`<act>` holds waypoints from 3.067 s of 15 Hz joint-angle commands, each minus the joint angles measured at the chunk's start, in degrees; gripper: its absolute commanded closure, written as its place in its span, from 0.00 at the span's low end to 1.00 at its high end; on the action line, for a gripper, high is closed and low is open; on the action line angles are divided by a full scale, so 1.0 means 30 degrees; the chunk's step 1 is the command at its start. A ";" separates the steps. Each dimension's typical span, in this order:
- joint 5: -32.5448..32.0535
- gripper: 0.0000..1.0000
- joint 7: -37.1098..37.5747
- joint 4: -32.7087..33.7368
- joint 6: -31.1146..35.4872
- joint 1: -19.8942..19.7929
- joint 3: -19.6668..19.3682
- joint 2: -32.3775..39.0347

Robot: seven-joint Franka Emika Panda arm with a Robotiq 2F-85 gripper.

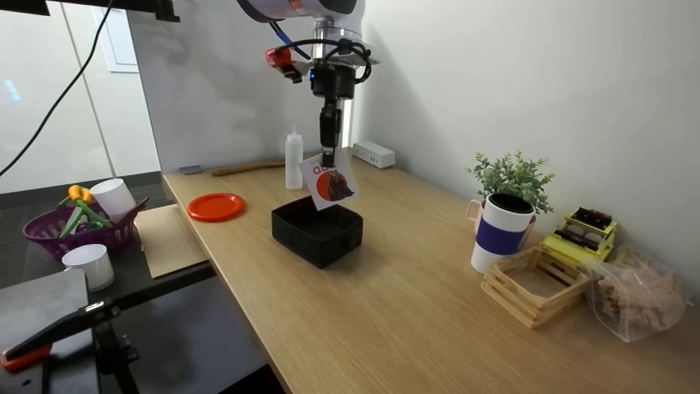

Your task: Put the book in the black box on the table

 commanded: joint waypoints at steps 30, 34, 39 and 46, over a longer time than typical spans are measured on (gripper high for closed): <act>-0.3930 0.96 -1.1279 -0.2814 -0.0397 -0.1131 0.0864 -0.1690; -0.3236 0.96 -1.4769 -0.2792 0.1101 -0.1469 0.0845 -0.1336; -0.2205 0.96 -1.6028 -0.2891 0.1540 -0.2317 0.0444 -0.0970; 0.0527 0.96 -1.8742 -0.1623 0.1401 -0.3651 0.0475 0.0714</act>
